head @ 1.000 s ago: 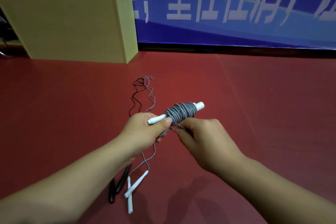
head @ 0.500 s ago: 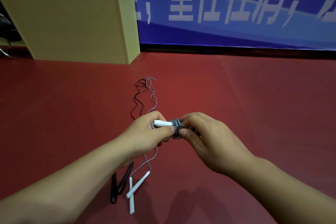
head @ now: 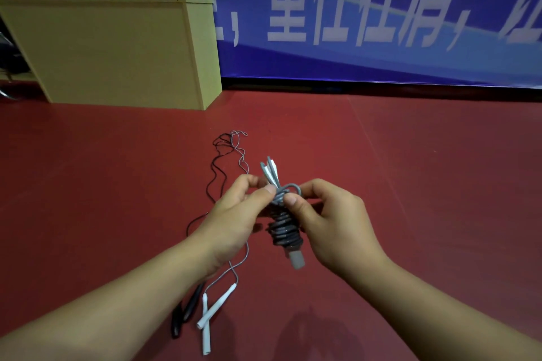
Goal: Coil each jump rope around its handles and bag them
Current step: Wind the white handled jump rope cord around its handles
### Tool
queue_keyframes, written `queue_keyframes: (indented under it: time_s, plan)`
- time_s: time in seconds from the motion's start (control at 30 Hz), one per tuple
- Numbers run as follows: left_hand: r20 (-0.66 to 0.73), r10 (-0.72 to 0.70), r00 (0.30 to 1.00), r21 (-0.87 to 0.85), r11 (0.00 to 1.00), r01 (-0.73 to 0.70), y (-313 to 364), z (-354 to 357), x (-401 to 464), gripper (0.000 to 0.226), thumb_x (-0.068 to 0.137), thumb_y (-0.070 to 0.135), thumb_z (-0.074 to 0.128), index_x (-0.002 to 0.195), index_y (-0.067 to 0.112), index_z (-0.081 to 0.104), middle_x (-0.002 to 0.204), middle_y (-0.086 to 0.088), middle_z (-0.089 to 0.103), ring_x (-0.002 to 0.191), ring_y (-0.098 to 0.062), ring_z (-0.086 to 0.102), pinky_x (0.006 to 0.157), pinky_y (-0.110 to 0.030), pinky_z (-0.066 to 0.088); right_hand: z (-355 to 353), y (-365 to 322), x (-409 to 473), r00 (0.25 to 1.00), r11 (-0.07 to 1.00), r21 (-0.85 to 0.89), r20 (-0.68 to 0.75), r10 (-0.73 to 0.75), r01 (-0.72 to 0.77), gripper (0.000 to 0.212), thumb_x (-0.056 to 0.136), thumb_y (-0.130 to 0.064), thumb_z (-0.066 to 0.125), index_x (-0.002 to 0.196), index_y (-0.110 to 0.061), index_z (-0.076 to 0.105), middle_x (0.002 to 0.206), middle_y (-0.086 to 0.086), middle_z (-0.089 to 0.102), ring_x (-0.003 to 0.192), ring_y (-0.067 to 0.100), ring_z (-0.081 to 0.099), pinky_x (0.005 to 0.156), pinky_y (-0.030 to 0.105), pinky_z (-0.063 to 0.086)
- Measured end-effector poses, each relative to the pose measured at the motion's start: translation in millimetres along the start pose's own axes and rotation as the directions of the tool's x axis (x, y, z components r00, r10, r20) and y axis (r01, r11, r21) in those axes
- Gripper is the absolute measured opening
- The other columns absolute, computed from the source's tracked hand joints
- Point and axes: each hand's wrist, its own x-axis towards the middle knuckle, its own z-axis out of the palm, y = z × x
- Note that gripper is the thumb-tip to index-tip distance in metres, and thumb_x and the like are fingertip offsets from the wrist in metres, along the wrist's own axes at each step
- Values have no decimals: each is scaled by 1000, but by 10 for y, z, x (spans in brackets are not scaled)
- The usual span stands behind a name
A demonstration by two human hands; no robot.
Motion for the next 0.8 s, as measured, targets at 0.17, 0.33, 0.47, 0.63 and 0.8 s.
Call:
queue_keyframes:
  time_s: [0.17, 0.33, 0.47, 0.63, 0.8]
  plan:
    - [62, 62, 996, -25, 998, -61, -23, 78, -18, 19, 103, 30, 40, 101, 19, 55, 89, 4, 66, 79, -7, 63, 73, -25, 52, 36, -56, -23, 999, 999, 0, 32, -41, 41, 25, 84, -49, 65, 81, -25, 66, 73, -8, 68, 71, 9, 64, 69, 37, 53]
    - [61, 84, 995, -111, 991, -77, -8, 130, -32, 31, 104, 29, 33, 105, 12, 60, 78, 2, 61, 68, -3, 61, 61, -18, 53, 71, -60, -55, 991, 996, 27, 98, -90, 88, 29, 85, -52, 54, 82, -24, 60, 75, -6, 68, 72, 13, 66, 68, 39, 53]
    - [35, 75, 997, -75, 995, -72, -12, 125, 1, 31, 104, 34, 35, 97, 16, 60, 75, -1, 60, 67, -14, 58, 62, -29, 51, 34, -76, -35, 983, 992, 121, 174, -53, 32, 21, 96, -33, 55, 81, -19, 61, 70, -1, 69, 62, 10, 66, 65, 37, 54]
    - [0, 61, 998, 58, 996, -61, -81, 93, 38, 34, 104, 40, 38, 96, 28, 70, 81, 2, 69, 77, -17, 60, 73, -35, 47, -10, -126, 29, 977, 959, 261, 205, 52, -106, 28, 98, -26, 52, 77, -11, 65, 72, 3, 71, 56, 10, 68, 58, 25, 49]
    - [-22, 42, 999, 201, 979, -37, -98, 74, 32, 31, 101, 51, 40, 99, 44, 70, 95, 17, 73, 95, -6, 64, 94, -37, 48, -63, -115, 107, 979, 953, 259, 167, 119, -160, 34, 95, -32, 57, 71, -10, 66, 64, 0, 69, 54, 12, 65, 59, 29, 47]
